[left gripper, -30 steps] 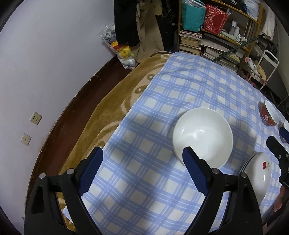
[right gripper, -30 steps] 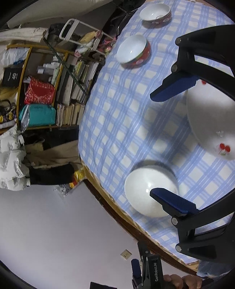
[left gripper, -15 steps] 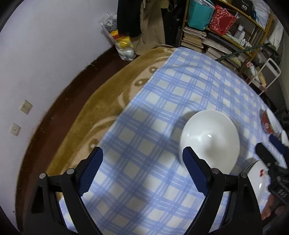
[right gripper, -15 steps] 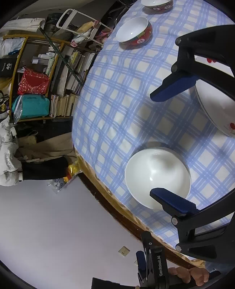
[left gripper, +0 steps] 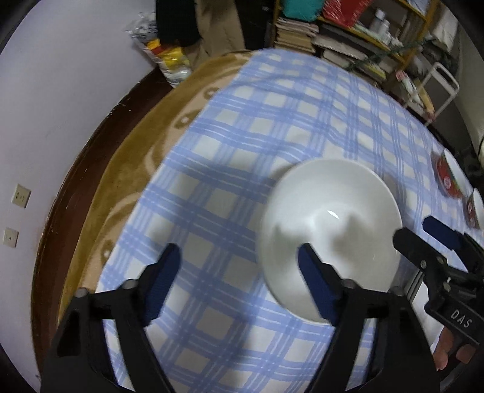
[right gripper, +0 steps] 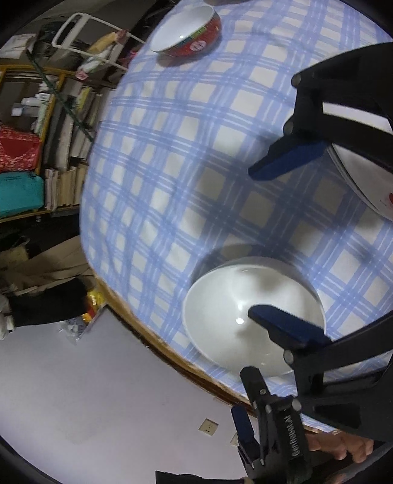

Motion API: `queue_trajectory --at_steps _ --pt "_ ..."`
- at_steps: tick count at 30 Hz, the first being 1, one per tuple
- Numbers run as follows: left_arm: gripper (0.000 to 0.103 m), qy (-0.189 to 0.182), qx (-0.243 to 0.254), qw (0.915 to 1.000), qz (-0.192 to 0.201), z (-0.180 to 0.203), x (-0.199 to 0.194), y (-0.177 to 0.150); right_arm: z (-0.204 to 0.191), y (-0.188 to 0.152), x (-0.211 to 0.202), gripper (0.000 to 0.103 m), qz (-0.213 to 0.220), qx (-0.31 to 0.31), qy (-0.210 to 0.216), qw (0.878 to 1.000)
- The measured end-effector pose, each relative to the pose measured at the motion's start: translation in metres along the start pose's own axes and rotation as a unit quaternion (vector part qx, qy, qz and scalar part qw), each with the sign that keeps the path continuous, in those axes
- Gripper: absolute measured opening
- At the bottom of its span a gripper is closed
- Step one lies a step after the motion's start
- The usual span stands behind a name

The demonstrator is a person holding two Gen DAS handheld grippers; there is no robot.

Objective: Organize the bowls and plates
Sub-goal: 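Move both grippers to the rim of a plain white bowl, then close both grippers on the white bowl rim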

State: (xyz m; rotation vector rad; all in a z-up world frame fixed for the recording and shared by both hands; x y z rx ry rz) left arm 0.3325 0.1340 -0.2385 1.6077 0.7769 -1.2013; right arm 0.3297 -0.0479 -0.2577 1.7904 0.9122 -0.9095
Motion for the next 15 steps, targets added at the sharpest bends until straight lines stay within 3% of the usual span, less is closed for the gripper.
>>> queue_trajectory --at_steps 3,5,8,10,15 --pt "0.048 -0.006 0.012 0.9999 -0.011 0.012 0.010 0.000 0.003 -0.004 0.008 0.062 -0.017 0.008 0.003 1.000" --pt "0.027 -0.012 0.008 0.9998 -0.016 0.017 0.015 0.000 0.004 -0.008 0.012 0.046 -0.029 0.017 0.009 0.999" --pt "0.011 -0.019 -0.005 0.9996 -0.020 0.020 0.021 0.000 0.004 -0.012 0.016 0.028 -0.045 0.036 0.040 0.998" --pt "0.009 -0.011 -0.010 0.9995 -0.027 0.018 0.025 -0.001 0.002 -0.015 0.017 0.024 -0.049 0.036 0.050 0.997" --pt "0.008 -0.030 -0.025 0.9990 -0.023 0.018 0.023 -0.003 -0.003 -0.019 0.021 0.015 -0.064 0.041 0.065 0.995"
Point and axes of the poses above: each gripper's, at about its wrist camera, not at the fingertips, and x roughly the way its jaws point, z to its right, y to its top, the point moved 10 cm from there along x, roughly the way its jaws point, and after that the axes turned 14 degrees about x, right-handed, at the moved point
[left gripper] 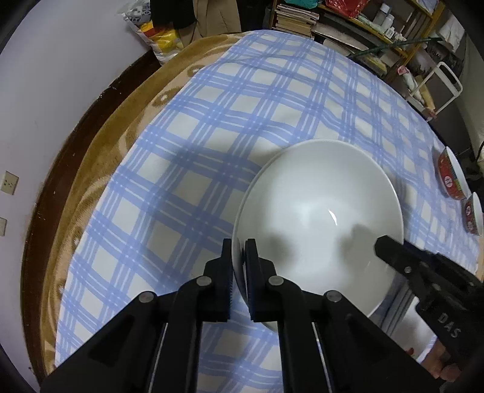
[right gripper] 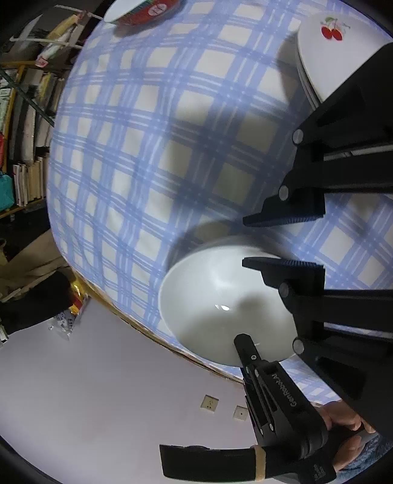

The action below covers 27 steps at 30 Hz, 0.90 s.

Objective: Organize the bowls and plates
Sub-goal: 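Close both grippers on the white bowl rim, then lift the white bowl with both grippers and lower it beside the plate stack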

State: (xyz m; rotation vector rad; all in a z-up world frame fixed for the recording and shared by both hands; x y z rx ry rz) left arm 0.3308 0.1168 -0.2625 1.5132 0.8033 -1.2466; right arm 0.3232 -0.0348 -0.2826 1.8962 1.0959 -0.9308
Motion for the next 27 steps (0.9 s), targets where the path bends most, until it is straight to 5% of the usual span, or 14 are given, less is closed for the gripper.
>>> queue_trajectory --at_steps 7,27 --pt "0.008 0.006 -0.001 1.0000 -0.003 0.006 -0.013 -0.005 -0.003 -0.008 -0.006 0.014 0.008 -0.030 -0.027 0.999" --pt "0.008 -0.002 0.008 1.0000 0.001 0.041 -0.044 -0.031 0.016 -0.032 -0.049 0.014 0.008 -0.032 -0.009 0.999"
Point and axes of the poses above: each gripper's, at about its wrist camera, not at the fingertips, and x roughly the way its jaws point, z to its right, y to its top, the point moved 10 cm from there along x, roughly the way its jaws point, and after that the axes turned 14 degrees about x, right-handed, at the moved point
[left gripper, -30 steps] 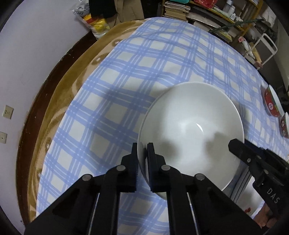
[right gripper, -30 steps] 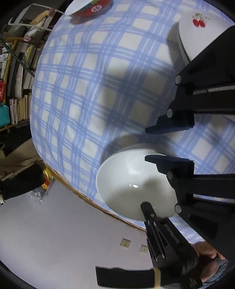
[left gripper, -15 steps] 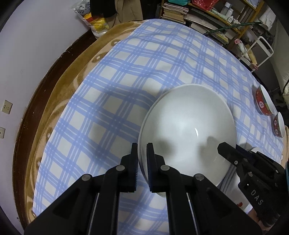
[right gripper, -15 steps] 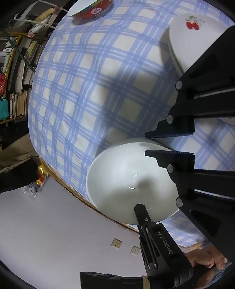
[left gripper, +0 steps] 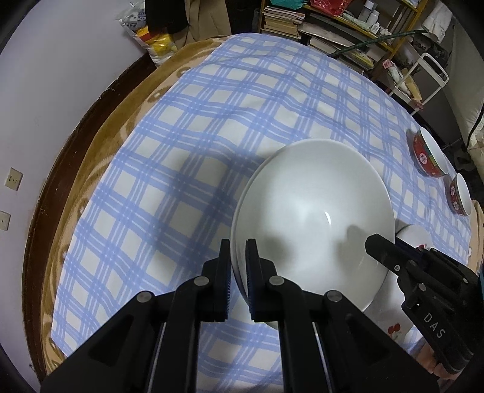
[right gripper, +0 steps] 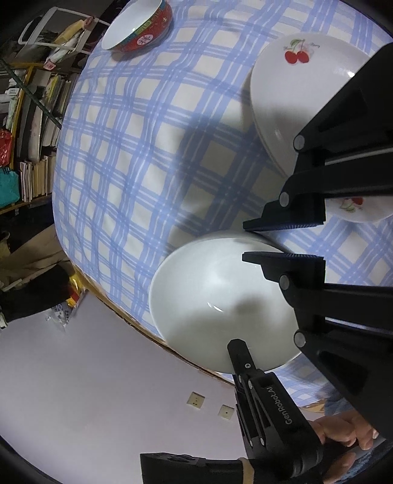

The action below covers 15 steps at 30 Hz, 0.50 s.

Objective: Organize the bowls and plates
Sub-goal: 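Lift the white bowl with both grippers and lower it beside the plate stack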

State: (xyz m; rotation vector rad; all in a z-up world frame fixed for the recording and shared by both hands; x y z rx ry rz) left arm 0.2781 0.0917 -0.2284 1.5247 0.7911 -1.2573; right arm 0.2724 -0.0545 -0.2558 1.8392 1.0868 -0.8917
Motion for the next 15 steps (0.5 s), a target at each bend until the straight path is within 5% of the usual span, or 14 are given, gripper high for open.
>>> queue_trajectory --at_steps 15 --pt "0.008 -0.008 -0.005 0.9996 -0.025 0.015 0.013 -0.030 0.015 -0.030 0.002 0.015 -0.009 -0.022 -0.016 1.000"
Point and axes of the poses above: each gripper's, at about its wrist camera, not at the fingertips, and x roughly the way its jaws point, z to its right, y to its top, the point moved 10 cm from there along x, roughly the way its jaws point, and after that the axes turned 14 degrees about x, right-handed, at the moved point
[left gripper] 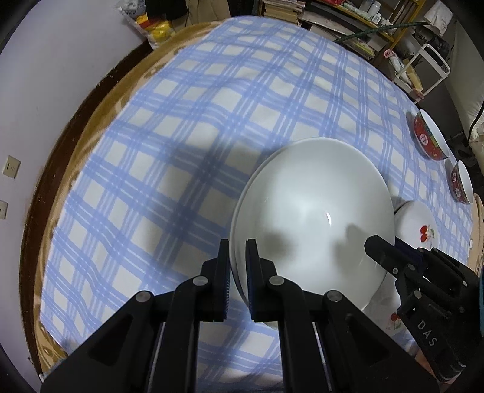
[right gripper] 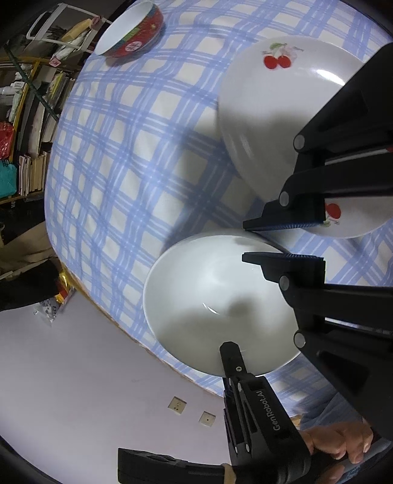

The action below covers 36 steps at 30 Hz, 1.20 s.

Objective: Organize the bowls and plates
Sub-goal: 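Lift the white bowl with both grippers and lower it beside the plate stack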

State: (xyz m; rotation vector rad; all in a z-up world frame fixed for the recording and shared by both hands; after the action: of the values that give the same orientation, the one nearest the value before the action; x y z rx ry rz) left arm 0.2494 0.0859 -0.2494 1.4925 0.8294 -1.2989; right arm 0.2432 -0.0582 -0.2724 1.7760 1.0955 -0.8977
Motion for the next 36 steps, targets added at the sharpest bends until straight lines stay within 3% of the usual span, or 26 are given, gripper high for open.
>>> queue_trajectory --at_steps 7,14,27,30,32,36 --pt "0.008 -0.003 -0.007 0.9999 -0.010 0.002 0.012 -0.011 0.004 -0.008 0.008 0.015 -0.008 -0.006 -0.007 1.000" --pt "0.010 0.011 -0.002 0.9999 -0.010 0.001 0.010 -0.012 0.006 -0.006 0.010 0.015 -0.007 0.016 0.020 1.000" --pt "0.014 0.048 0.003 0.9987 0.016 -0.002 -0.024 0.001 0.012 0.016 -0.038 0.016 0.048 0.021 0.036 0.998" --pt "0.015 0.048 0.007 0.9984 0.028 0.004 -0.038 0.009 0.022 0.023 -0.054 0.021 0.068 0.020 0.024 0.997" --pt "0.017 0.050 0.012 0.9980 0.037 0.011 -0.046 0.016 0.030 0.027 -0.065 0.036 0.082 0.022 0.014 0.996" --pt "0.019 0.047 0.025 0.9972 0.052 0.031 -0.059 0.028 0.053 0.035 -0.086 0.050 0.106 0.040 -0.004 0.994"
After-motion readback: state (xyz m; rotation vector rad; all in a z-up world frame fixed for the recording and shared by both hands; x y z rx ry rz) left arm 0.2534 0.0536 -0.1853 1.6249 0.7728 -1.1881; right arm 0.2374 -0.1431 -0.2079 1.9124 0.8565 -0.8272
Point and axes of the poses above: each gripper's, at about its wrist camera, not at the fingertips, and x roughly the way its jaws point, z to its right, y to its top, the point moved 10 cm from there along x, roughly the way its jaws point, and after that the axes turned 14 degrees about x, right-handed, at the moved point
